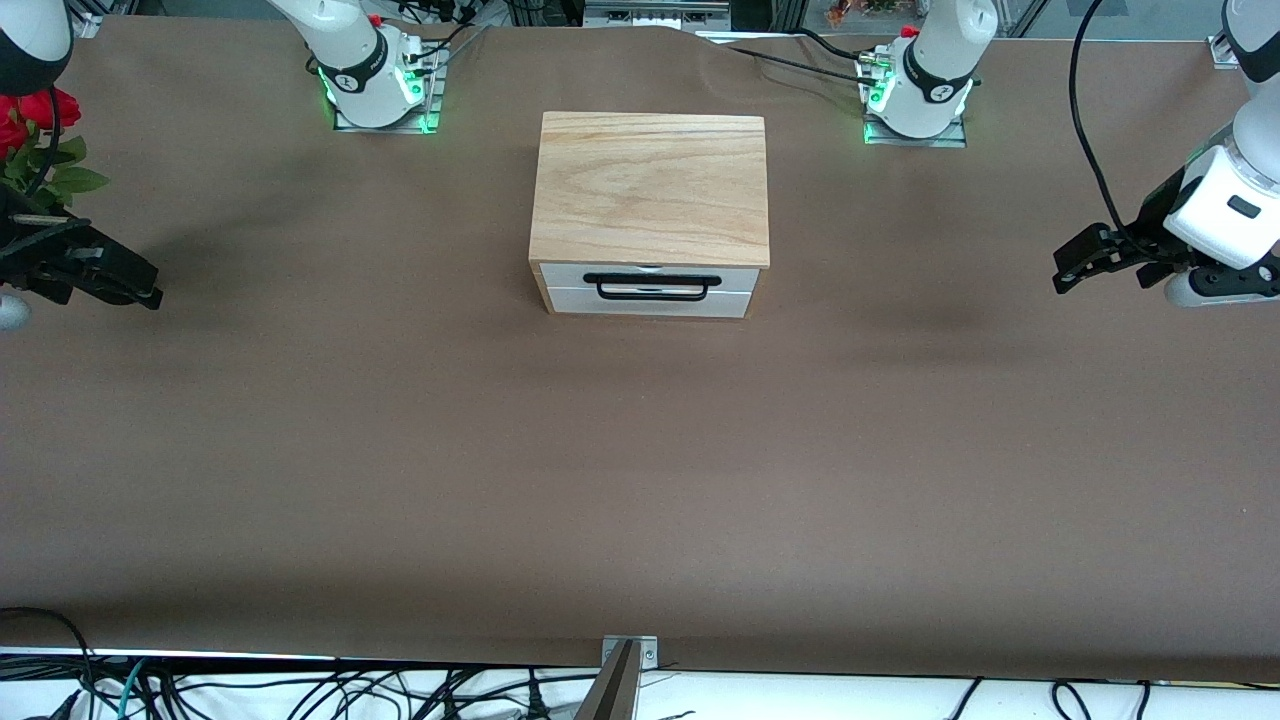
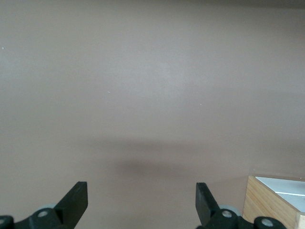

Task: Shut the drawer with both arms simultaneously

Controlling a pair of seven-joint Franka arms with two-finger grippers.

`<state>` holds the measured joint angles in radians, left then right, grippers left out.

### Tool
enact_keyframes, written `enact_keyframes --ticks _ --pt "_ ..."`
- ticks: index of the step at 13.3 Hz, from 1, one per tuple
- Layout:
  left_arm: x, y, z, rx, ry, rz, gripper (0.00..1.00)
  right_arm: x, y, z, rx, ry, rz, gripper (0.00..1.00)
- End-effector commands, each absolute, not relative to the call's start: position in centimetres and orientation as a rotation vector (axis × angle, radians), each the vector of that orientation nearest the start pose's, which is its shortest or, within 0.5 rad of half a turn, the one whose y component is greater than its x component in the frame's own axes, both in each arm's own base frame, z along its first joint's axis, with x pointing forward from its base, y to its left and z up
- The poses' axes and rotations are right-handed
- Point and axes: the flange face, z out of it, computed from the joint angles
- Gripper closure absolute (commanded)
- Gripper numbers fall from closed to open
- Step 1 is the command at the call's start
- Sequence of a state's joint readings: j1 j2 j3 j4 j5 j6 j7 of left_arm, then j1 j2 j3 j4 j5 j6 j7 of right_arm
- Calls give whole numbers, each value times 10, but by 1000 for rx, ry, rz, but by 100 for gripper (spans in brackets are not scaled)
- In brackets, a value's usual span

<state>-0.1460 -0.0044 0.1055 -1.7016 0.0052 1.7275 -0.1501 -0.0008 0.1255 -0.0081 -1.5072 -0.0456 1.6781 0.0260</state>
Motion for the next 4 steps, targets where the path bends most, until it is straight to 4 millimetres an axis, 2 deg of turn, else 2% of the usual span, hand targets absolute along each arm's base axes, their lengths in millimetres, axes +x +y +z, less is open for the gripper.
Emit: enact_keyframes --ticks 1,4 --pt "562 -22 585 -3122 -145 -43 0 602 -6 596 -3174 30 -83 0" --pt "563 -22 585 -3124 -145 -43 0 602 -6 596 -3174 20 -83 0"
